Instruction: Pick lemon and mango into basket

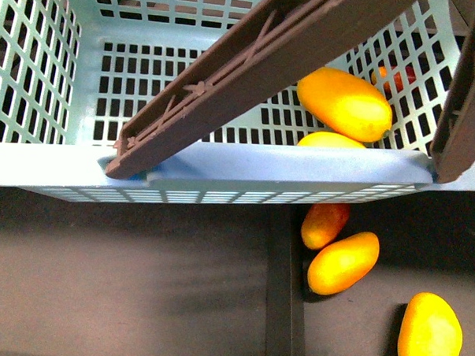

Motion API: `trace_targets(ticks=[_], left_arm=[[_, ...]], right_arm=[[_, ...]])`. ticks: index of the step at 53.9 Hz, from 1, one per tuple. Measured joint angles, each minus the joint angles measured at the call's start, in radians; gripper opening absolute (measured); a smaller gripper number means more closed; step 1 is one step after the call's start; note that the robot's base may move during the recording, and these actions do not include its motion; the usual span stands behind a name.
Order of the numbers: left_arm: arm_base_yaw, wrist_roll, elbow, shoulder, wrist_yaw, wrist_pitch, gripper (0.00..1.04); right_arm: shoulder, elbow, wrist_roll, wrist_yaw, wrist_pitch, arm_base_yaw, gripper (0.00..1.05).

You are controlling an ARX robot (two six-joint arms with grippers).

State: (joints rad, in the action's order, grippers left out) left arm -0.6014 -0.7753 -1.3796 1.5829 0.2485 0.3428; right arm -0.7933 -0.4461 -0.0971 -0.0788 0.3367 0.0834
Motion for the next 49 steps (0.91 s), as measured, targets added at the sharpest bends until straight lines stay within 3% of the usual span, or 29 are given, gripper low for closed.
trace_targets(ticks=[6,13,22,49], left_arm=[[0.0,-0.003,0.0,0.0,0.01,0.0,0.04],[0.0,-0.004,0.0,0.0,0.009,0.0,0.04],[0.0,-0.003,0.0,0.0,0.003,0.0,0.04],[0.0,-0.003,0.0,0.0,0.006,0.0,0.04]], right_arm=[[0.041,0.087,0.055,0.07,0.056,-0.05,0.53],[0.083,0.159,0.072,0.072,0.072,-0.079,0.36],[0.165,0.248,0.087,0.076,0.083,-0.08,0.02],[0.343,0.368,0.092,0.077,0.029,-0.08,0.02]])
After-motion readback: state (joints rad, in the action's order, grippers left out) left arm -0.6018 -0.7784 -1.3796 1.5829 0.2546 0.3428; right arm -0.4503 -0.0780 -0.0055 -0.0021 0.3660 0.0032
